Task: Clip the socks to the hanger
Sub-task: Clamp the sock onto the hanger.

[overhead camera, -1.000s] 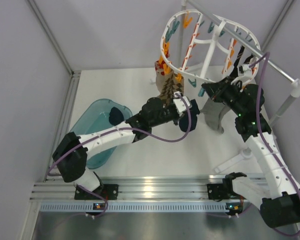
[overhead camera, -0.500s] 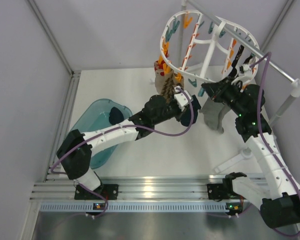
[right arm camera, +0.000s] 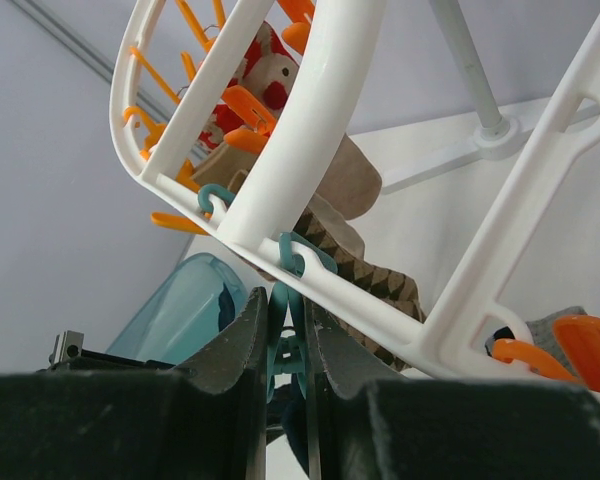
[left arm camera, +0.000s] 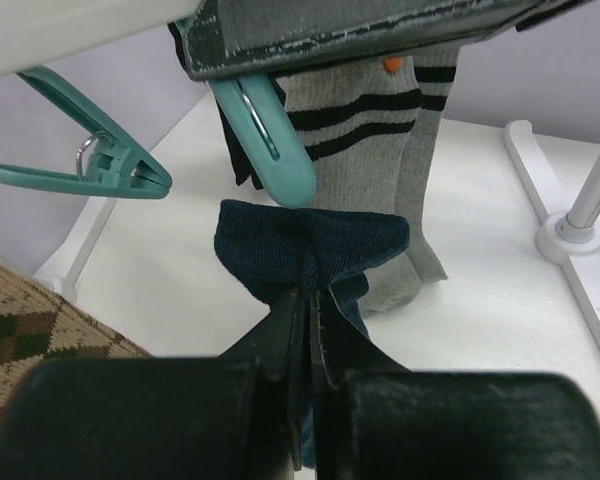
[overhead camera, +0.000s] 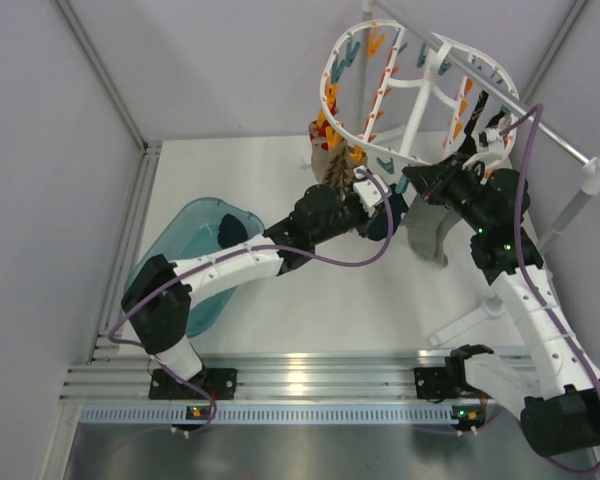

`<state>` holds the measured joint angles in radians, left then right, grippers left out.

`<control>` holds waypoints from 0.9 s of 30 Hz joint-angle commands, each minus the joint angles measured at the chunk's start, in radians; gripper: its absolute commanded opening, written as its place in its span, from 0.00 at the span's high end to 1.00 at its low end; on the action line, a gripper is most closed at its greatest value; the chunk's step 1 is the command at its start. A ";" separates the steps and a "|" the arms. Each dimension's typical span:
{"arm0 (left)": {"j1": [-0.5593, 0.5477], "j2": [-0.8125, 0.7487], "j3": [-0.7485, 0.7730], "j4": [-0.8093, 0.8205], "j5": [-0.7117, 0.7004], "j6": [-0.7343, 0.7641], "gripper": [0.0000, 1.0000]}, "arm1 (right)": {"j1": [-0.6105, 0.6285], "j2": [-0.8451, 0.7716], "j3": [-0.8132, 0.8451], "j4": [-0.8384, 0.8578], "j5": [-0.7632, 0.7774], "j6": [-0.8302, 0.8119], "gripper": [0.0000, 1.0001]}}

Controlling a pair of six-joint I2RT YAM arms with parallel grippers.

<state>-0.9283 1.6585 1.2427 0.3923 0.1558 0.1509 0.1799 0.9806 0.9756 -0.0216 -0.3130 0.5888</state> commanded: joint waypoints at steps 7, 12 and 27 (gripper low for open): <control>-0.003 0.018 0.081 0.062 -0.002 -0.025 1.00 | -0.003 -0.022 -0.009 0.042 -0.035 -0.003 1.00; -0.003 0.017 0.087 0.062 -0.002 -0.031 1.00 | -0.003 -0.022 -0.011 0.043 -0.029 -0.007 1.00; -0.003 0.024 0.110 0.066 -0.021 -0.071 1.00 | -0.003 -0.031 -0.015 0.043 -0.012 -0.024 1.00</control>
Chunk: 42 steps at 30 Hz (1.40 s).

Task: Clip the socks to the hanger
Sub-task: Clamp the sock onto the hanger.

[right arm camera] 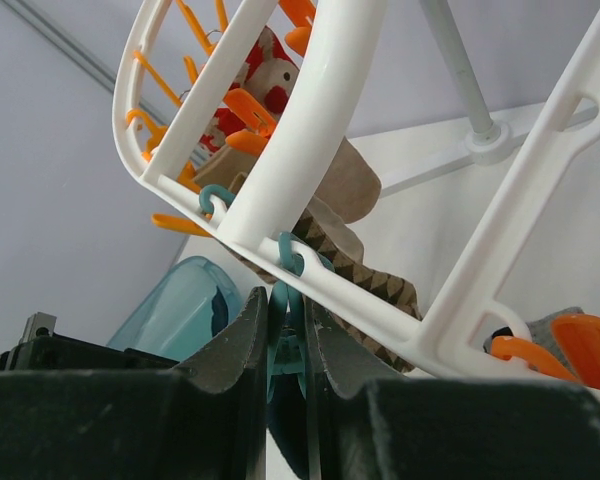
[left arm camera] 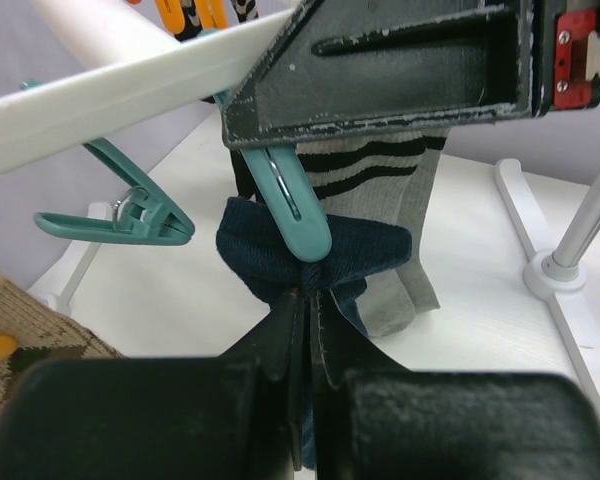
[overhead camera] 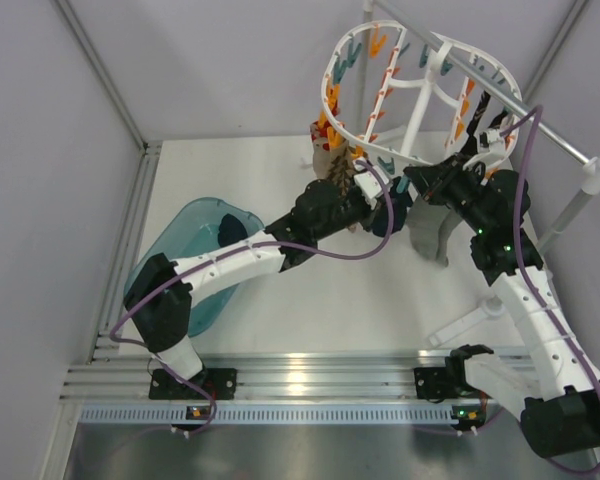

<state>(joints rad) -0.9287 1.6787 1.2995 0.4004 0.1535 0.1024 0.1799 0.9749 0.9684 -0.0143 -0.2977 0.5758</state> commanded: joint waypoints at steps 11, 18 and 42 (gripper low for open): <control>-0.002 0.021 0.087 0.052 -0.006 -0.038 1.00 | -0.003 -0.018 -0.004 0.042 -0.040 -0.007 0.98; -0.004 0.026 0.093 0.048 0.012 -0.040 1.00 | -0.003 -0.021 0.010 0.025 -0.041 -0.013 0.61; 0.162 -0.152 -0.114 0.115 0.270 -0.139 0.39 | -0.034 -0.039 0.111 -0.154 -0.023 -0.083 0.04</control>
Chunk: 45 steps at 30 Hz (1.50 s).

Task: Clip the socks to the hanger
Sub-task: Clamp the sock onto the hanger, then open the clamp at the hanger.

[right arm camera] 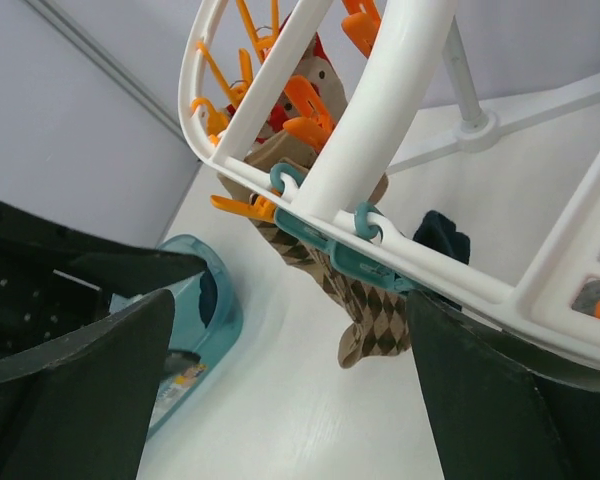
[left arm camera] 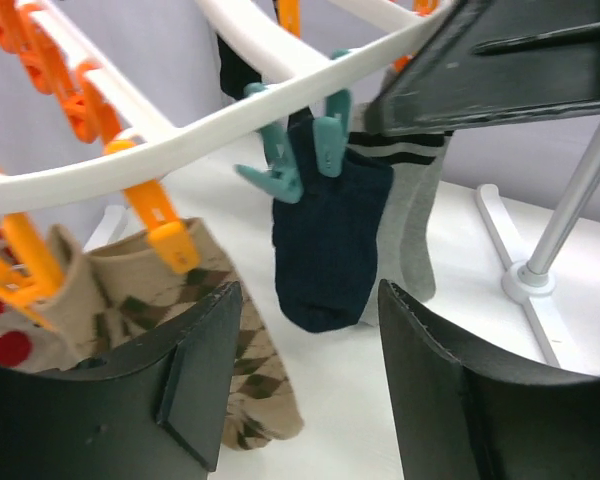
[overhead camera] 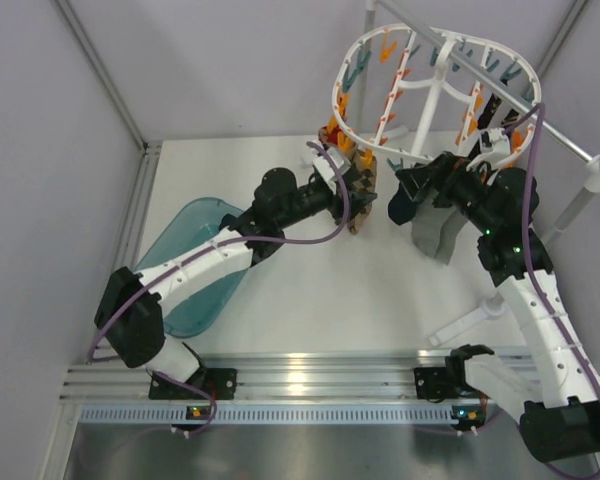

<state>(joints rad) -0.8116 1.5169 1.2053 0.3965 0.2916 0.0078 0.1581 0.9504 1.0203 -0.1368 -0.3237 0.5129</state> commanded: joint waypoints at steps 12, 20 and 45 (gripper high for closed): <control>0.068 0.213 0.062 0.427 0.296 -0.038 0.34 | -0.017 -0.016 0.078 -0.060 0.002 -0.033 0.04; 0.062 0.325 0.155 0.479 0.213 -0.048 0.36 | -0.017 -0.025 0.086 -0.070 -0.014 -0.030 0.05; 0.043 0.342 0.201 0.380 0.156 0.007 0.98 | -0.034 -0.053 0.090 -0.043 -0.063 -0.016 0.24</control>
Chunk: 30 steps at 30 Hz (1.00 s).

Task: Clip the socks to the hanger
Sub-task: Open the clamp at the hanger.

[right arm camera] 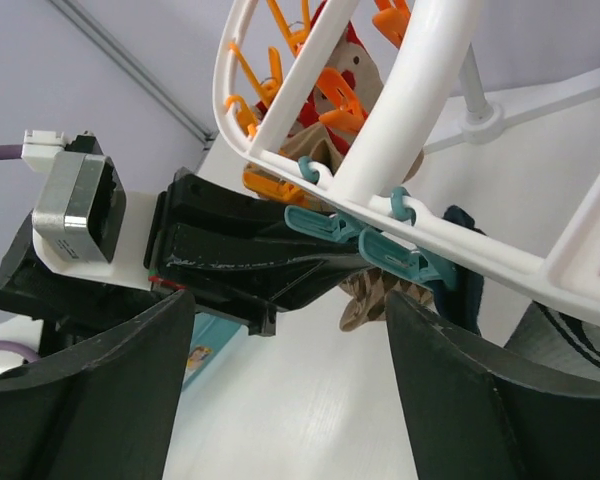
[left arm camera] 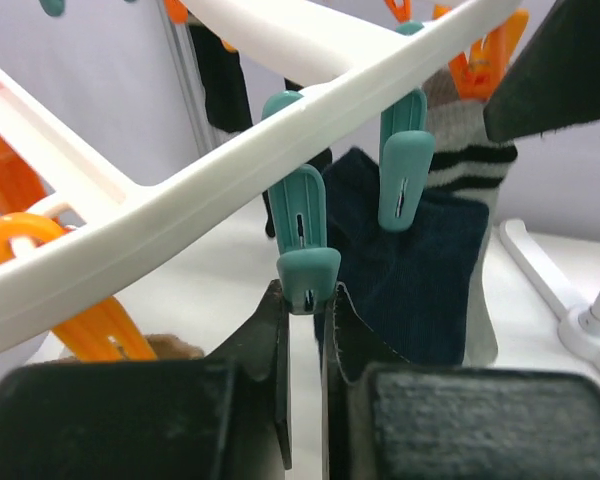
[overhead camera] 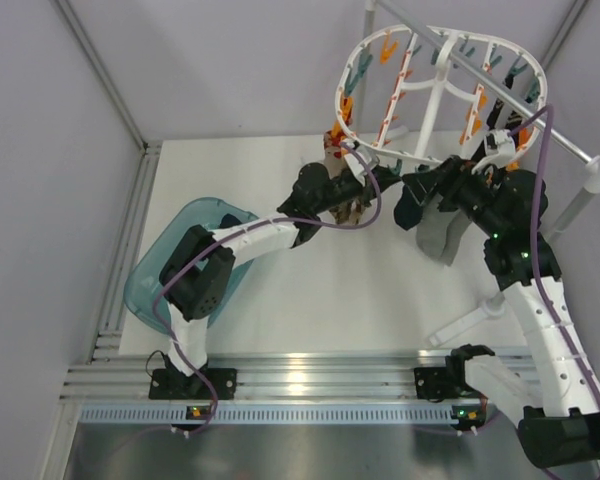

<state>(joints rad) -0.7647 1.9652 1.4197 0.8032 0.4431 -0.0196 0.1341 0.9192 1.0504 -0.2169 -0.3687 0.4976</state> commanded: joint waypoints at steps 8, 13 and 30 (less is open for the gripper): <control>-0.007 -0.235 0.048 -0.512 -0.023 0.101 1.00 | -0.010 -0.011 0.106 0.022 -0.044 -0.030 0.36; -0.018 -0.244 0.162 -0.791 -0.014 0.080 1.00 | -0.008 -0.010 0.103 0.040 -0.055 -0.005 0.39; -0.022 -0.219 0.366 -1.145 -0.001 -0.025 1.00 | 0.056 0.055 0.069 0.116 -0.021 0.120 0.49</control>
<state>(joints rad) -0.7795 1.7607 1.7527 -0.2687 0.4183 -0.0235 0.1738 0.9657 1.1141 -0.1604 -0.4229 0.5724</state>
